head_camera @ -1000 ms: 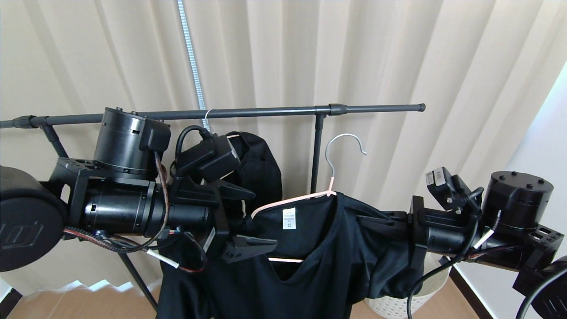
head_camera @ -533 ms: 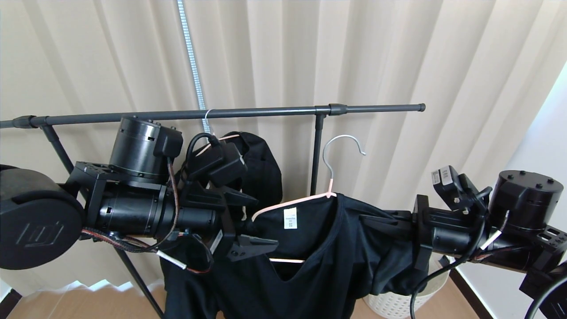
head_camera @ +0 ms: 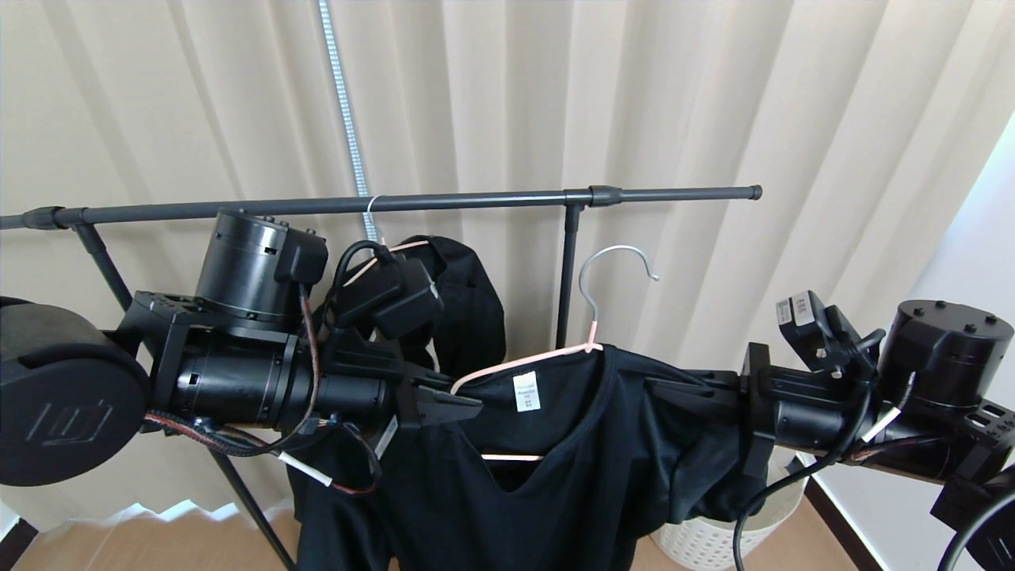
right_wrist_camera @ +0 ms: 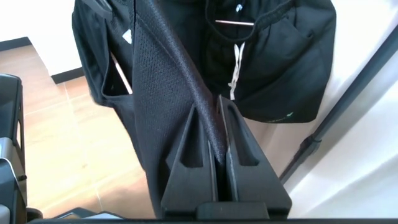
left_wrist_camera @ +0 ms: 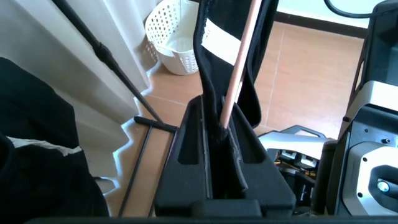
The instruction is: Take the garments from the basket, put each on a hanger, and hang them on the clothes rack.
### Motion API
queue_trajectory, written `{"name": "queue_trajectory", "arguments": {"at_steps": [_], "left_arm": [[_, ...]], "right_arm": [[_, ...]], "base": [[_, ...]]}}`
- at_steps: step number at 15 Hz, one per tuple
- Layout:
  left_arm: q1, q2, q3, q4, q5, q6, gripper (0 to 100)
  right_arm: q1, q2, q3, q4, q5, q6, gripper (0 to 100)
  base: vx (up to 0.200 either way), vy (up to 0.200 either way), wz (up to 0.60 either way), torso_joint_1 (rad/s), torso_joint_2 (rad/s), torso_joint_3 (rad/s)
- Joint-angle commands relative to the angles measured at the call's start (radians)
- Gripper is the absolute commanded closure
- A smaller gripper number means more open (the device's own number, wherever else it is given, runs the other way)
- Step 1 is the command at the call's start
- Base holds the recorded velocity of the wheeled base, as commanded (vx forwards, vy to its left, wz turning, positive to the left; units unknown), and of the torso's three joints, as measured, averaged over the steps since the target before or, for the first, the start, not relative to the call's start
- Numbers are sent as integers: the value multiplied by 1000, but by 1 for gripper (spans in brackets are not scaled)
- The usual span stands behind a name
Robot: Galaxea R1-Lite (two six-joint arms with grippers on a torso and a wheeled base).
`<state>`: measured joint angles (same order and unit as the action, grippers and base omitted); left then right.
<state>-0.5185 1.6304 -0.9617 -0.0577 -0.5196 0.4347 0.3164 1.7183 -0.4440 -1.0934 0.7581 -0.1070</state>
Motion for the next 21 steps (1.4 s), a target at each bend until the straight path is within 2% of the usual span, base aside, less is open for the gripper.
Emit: {"name": "queue_trajectory", "arguments": {"at_steps": [1, 2, 3, 7, 12, 14, 21], "left_arm": [[3, -3, 0, -1, 1, -2, 100], [5, -4, 0, -1, 1, -2, 100], [6, -12, 0, -5, 1, -4, 100], [55, -55, 21, -27, 1, -7, 100], [74, -135, 77, -28, 1, -8, 100], [77, -175, 104, -28, 1, -7, 100], [77, -222, 135, -27, -2, -7, 100]], "right_arm": [[-3, -6, -1, 1, 0, 0, 100], [-3, -8, -1, 1, 1, 0, 100], [-14, -16, 2, 1, 1, 0, 0], [-66, -31, 2, 1, 6, -23, 0], [-140, -19, -18, 1, 21, -46, 0], [-189, 10, -44, 1, 23, -46, 0], [-220, 195, -102, 1, 21, -95, 0]], "base": [[0, 0, 0, 0, 0, 0], [0, 0, 0, 0, 0, 0], [0, 0, 0, 0, 0, 0], [0, 0, 0, 0, 0, 0], [0, 0, 0, 0, 0, 0], [0, 0, 0, 0, 0, 0], [0, 0, 0, 0, 0, 0]]}}
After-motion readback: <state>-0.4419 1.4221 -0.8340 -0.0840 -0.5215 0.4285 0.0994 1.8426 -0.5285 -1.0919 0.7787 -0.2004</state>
